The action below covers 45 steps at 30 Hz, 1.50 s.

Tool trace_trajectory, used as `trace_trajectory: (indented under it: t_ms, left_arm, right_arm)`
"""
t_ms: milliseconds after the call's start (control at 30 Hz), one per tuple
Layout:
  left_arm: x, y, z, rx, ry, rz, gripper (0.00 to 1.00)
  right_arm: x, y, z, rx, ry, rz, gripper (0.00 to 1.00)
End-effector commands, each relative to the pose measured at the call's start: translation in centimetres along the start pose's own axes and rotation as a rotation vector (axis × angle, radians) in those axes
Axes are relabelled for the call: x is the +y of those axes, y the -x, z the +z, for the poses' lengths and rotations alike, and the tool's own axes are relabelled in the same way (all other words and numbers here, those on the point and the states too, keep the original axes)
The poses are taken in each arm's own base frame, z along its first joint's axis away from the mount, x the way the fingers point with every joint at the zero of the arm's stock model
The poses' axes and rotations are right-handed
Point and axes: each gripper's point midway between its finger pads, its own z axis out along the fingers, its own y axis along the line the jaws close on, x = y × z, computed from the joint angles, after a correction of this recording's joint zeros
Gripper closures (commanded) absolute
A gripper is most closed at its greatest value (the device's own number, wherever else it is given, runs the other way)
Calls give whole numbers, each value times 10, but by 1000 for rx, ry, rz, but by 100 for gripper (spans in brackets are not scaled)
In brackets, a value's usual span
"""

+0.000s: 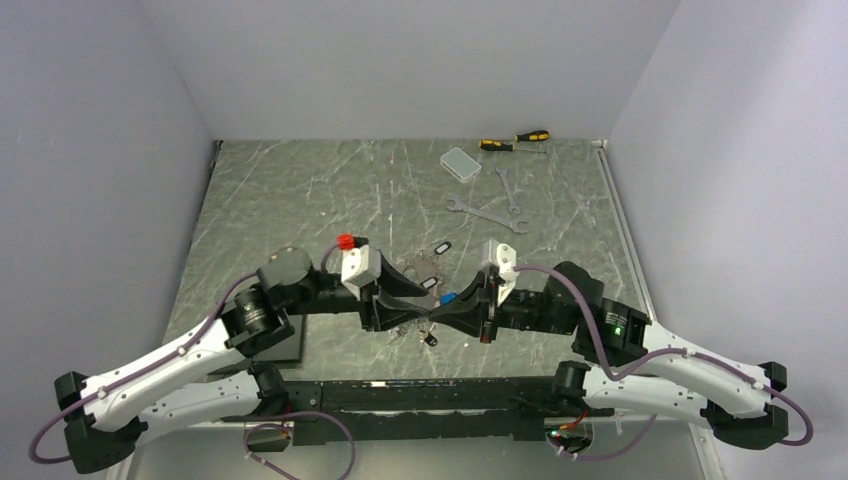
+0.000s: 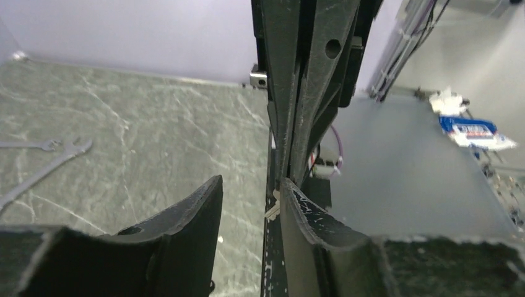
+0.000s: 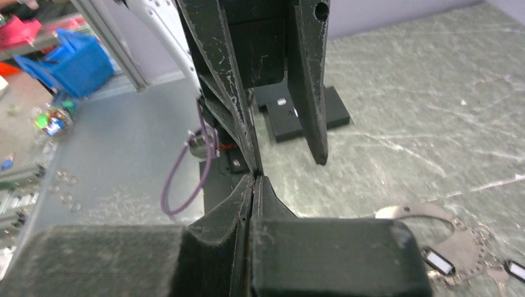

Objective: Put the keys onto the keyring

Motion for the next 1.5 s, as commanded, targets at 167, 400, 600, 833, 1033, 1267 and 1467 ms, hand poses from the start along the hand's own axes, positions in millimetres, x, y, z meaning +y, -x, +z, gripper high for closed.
trace_trajectory:
  t_ms: [167, 400, 600, 833, 1033, 1267, 1467]
  left_arm:
    - [-8, -19, 5, 94, -81, 10, 64]
    - [-11, -18, 1, 94, -89, 13, 51]
    - [-14, -15, 6, 58, -116, 4, 56]
    - [-16, -18, 11, 50, -146, -12, 60]
    - [-18, -20, 13, 41, -162, -23, 62]
    - [-19, -18, 14, 27, -170, -19, 70]
    - [-18, -19, 16, 42, -175, -15, 100]
  right_arm:
    - [10, 24, -9, -54, 24, -7, 100]
    - [6, 24, -13, -58, -2, -14, 100]
    - [4, 25, -10, -61, -9, -14, 100]
    - [2, 27, -8, -73, -17, -12, 100]
    - [1, 27, -5, -77, -21, -12, 100]
    - [0, 24, -1, -62, -18, -6, 100]
    - [1, 25, -1, -65, -16, -3, 100]
